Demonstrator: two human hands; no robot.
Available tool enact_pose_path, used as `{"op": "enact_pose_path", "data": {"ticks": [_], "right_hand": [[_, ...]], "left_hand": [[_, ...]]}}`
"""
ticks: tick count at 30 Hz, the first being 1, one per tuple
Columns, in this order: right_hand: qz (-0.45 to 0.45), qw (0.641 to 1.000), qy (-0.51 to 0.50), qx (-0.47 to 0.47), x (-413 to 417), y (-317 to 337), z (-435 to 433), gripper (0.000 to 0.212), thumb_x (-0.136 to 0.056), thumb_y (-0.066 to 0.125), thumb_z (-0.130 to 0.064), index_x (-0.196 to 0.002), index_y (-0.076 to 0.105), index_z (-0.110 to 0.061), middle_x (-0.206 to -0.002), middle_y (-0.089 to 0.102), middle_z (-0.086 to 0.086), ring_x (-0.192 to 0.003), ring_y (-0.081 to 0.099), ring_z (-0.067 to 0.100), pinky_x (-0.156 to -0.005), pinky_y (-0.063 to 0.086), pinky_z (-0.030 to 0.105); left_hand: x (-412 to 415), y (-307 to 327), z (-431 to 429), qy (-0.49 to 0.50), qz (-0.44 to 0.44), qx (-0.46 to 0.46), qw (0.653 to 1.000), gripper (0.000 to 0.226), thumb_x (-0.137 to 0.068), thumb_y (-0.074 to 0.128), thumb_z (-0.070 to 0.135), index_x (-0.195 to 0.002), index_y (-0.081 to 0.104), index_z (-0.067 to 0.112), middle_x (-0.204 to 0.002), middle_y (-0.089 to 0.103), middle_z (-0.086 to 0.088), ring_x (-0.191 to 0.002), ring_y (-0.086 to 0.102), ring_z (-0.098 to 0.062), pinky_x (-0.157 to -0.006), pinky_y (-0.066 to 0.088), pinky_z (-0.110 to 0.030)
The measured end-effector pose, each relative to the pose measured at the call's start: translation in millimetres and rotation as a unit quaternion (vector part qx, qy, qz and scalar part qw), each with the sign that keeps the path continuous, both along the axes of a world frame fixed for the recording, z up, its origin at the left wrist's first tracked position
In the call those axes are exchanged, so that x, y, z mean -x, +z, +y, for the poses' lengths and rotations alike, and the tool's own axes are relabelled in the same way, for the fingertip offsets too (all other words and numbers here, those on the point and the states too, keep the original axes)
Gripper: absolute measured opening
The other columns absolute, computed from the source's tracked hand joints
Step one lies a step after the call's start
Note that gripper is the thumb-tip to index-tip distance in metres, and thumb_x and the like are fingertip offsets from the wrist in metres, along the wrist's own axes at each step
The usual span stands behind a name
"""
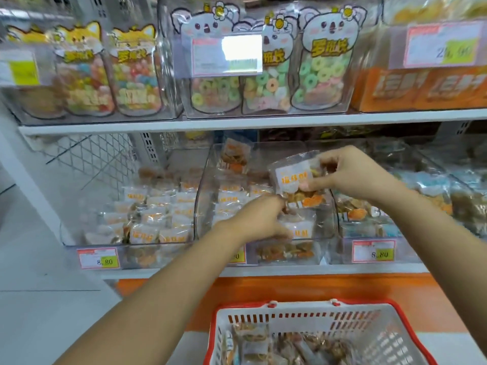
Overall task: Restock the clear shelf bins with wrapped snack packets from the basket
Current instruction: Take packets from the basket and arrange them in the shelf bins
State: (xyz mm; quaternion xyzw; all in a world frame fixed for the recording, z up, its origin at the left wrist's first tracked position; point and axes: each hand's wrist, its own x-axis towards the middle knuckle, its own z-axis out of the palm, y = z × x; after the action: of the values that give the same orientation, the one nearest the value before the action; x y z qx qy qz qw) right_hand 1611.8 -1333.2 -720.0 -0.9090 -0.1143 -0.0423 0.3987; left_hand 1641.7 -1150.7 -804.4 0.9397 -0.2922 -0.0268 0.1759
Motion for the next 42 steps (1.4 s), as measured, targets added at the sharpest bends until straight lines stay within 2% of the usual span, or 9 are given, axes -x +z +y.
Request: {"op": "enact_pose_path", "data": {"ticks": [8,10,14,18,24,31,35,39,42], "right_hand": [[0.101,0.992,0.032,0.066,-2,10,-17,0.037,-0.062,0.089,-0.018,-0.079,0.061,-0.001,-0.072,0.071,0.017,-0.071,0.072,0.027,-0.071,0.059,0.044],[0.122,0.986,0.058,0.099,-5,10,-10,0.035,-0.066,0.087,-0.013,-0.083,0.058,-0.001,-0.076,0.073,0.014,-0.071,0.072,0.025,-0.067,0.06,0.04],[0.075,0.965,0.087,0.236,-12,16,10,0.032,-0.068,0.086,-0.016,-0.079,0.056,-0.016,-0.071,0.071,0.0,-0.061,0.069,0.012,-0.056,0.054,0.028],[0.055,0.984,0.045,0.164,-25,26,17,0.033,-0.071,0.084,-0.017,-0.091,0.058,-0.011,-0.08,0.068,0.001,-0.067,0.067,0.015,-0.055,0.051,0.018],[0.031,0.992,-0.125,-0.011,-82,-13,51,0.065,-0.067,0.087,-0.022,-0.121,0.055,-0.008,-0.11,0.06,0.001,-0.088,0.059,0.016,-0.07,0.05,0.019],[0.015,0.958,-0.287,0.013,-162,-68,73,0.067,-0.085,0.07,-0.031,-0.138,0.04,-0.004,-0.138,0.05,0.013,-0.126,0.049,0.026,-0.098,0.041,0.028],[0.073,0.958,-0.275,-0.042,-184,-91,74,0.051,-0.092,0.06,-0.028,-0.135,0.047,-0.004,-0.135,0.053,0.016,-0.122,0.052,0.029,-0.099,0.045,0.034],[0.056,0.95,-0.292,-0.097,-192,-106,78,0.036,-0.089,0.063,-0.02,-0.12,0.056,-0.003,-0.116,0.063,0.012,-0.106,0.061,0.027,-0.077,0.044,0.027],[0.075,0.955,-0.285,-0.01,-190,-107,83,0.05,-0.085,0.07,-0.033,-0.12,0.053,-0.002,-0.115,0.057,0.007,-0.109,0.055,0.022,-0.084,0.043,0.027]], "left_hand": [[-13,-4,-31,0.027,0.011,-0.12,0.992,0.048,-0.074,0.078,0.04,-0.105,0.062,0.006,-0.099,0.065,-0.01,-0.091,0.061,-0.028,-0.074,0.049,-0.032],[-16,-8,-25,0.02,0.012,-0.105,0.994,0.043,-0.074,0.076,0.045,-0.089,0.063,0.007,-0.086,0.063,-0.009,-0.083,0.059,-0.027,-0.07,0.048,-0.031],[-12,-8,-11,0.008,0.051,-0.03,0.998,0.051,-0.076,0.076,0.045,-0.113,0.062,0.014,-0.103,0.064,-0.003,-0.092,0.06,-0.022,-0.079,0.051,-0.033],[-8,7,14,0.024,0.047,0.015,0.999,0.033,-0.083,0.067,0.05,-0.089,0.055,0.02,-0.081,0.06,0.0,-0.074,0.057,-0.016,-0.061,0.046,-0.03],[-22,20,64,0.131,-0.136,0.004,0.982,0.024,-0.095,0.052,0.031,-0.105,0.063,0.012,-0.103,0.065,-0.004,-0.095,0.062,-0.024,-0.078,0.05,-0.035],[-84,25,53,0.093,-0.119,-0.111,0.982,0.037,-0.093,0.055,0.022,-0.13,0.053,0.017,-0.134,0.051,-0.011,-0.12,0.05,-0.029,-0.097,0.043,-0.035],[-123,14,51,0.109,-0.118,-0.202,0.966,0.049,-0.093,0.055,0.023,-0.141,0.043,0.023,-0.154,0.023,-0.009,-0.139,0.026,-0.032,-0.111,0.032,-0.04],[-133,-2,45,0.184,-0.036,-0.213,0.959,0.049,-0.098,0.044,0.021,-0.145,0.032,0.016,-0.145,0.04,-0.014,-0.125,0.047,-0.032,-0.094,0.041,-0.035],[-130,-4,41,0.223,-0.025,-0.199,0.954,0.051,-0.098,0.043,0.016,-0.146,0.028,0.016,-0.143,0.042,-0.016,-0.12,0.051,-0.032,-0.09,0.044,-0.037]]}}
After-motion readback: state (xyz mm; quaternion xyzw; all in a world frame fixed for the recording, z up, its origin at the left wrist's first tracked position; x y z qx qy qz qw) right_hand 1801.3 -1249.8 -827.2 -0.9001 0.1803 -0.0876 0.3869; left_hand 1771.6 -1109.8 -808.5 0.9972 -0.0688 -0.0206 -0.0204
